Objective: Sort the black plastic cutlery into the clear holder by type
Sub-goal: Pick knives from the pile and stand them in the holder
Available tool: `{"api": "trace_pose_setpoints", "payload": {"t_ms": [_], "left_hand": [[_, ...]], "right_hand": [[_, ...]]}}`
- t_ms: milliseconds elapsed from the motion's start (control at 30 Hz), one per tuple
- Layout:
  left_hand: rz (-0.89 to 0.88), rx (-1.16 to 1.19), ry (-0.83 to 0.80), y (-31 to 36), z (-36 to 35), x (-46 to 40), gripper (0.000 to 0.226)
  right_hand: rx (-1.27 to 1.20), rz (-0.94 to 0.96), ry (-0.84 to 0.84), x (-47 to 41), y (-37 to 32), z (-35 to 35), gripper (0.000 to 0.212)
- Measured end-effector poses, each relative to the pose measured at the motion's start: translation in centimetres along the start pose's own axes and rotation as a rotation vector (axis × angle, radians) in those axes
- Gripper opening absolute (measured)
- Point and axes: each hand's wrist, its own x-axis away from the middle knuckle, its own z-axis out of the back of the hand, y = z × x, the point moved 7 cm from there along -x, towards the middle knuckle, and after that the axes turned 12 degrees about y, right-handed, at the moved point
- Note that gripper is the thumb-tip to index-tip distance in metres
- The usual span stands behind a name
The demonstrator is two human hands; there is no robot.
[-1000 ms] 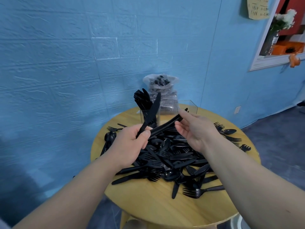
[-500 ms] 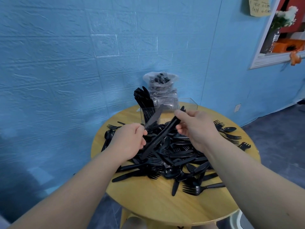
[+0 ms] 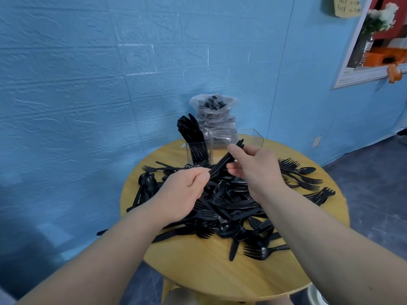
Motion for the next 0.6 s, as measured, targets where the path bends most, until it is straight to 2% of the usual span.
{"api": "trace_pose_setpoints", "payload": {"t_ms": [133,233,300,400,600], "left_hand": [[0.076,-0.044,0.014,-0.7,0.2,-0.4,0.041],[0.165,-0.146,0.113,-1.1,0.7,-0.8,0.049],[0.135,-0.209,0.163,-0.9,1.0,-1.1,0.053],[0.090,-0.216,0.188,-0.6,1.1,-1.4,0.057],[0.046,-0.267,0.208,-0.3,1.0,-3.3,0.067]], "right_hand": [[0.018,0.023,-0.023,-0.3,-0.4,-0.1,0.013],[0.015,0.053,0.012,-0.6,-0.7,0.0,0.011],[-0.049,0.010,0.028,-0.8,-0.3,0.0,0.011],[-0.197,-0.107,0.055,-1.0,0.4,0.0,0.022],[-0.248,-0.170,0.003,-1.1,0.7,-1.3,0.014]]}}
